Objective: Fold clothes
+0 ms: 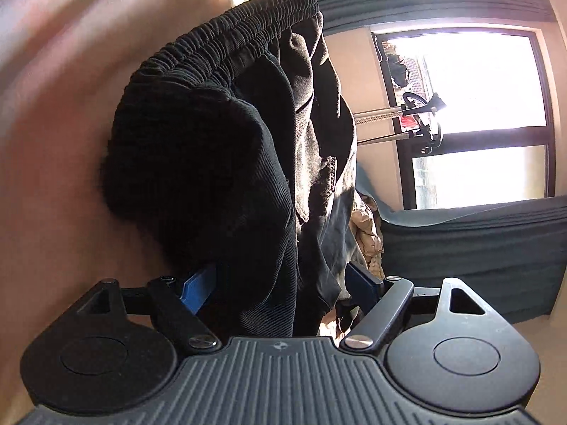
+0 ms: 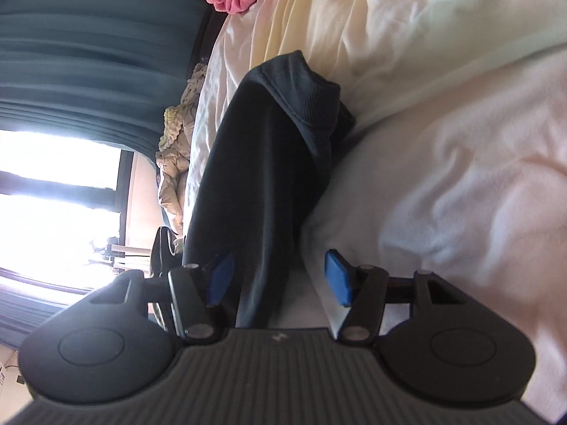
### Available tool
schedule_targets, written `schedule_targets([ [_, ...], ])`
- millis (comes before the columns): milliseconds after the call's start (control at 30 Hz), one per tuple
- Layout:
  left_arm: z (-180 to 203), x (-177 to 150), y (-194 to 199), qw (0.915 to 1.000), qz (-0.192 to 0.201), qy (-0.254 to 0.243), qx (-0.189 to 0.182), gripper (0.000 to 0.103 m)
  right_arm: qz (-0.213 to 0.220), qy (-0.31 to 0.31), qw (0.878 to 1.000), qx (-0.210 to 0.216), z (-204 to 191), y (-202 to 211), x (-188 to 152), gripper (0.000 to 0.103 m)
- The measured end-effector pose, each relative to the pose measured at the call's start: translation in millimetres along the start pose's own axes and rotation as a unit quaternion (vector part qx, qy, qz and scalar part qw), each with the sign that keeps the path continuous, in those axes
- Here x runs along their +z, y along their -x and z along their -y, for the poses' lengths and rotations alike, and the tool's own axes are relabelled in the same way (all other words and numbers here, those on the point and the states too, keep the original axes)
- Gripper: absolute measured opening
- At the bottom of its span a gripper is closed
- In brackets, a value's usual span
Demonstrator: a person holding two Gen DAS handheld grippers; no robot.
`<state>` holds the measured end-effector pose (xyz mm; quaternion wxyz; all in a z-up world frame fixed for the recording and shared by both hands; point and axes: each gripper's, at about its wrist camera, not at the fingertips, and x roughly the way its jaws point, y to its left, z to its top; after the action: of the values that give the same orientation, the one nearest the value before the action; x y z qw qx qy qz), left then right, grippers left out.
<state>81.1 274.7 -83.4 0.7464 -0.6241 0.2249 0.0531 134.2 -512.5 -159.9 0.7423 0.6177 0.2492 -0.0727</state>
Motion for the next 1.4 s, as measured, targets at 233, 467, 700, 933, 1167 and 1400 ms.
schedule_targets([
  [233, -12, 5, 0, 0.9996, -0.011, 0.027, -0.005, 0.081, 0.069, 0.023, 0.997, 0.005, 5, -4, 30, 0.048],
  [467, -15, -3, 9, 0.9995, -0.03, 0.012, 0.003, 0.083, 0.13, 0.077, 0.989, -0.006, -11, -9, 45, 0.006],
  [700, -25, -16, 35, 0.9992, -0.02, 0.013, 0.031, 0.084, 0.233, 0.131, 0.963, 0.033, -48, 44, 51, 0.004],
  [933, -24, 7, 37, 0.998, 0.043, 0.017, 0.044, 0.084, 0.174, 0.028, 0.984, -0.037, 25, 17, 61, 0.005],
  [1167, -2, 6, 9, 0.9949, 0.033, -0.061, 0.074, 0.083, 0.176, 0.065, 0.982, -0.036, 12, 15, 54, 0.006],
  [1400, 19, -19, -19, 0.9888, -0.006, -0.122, 0.085, 0.071, 0.174, 0.05, 0.983, -0.031, 13, 15, 55, 0.006],
])
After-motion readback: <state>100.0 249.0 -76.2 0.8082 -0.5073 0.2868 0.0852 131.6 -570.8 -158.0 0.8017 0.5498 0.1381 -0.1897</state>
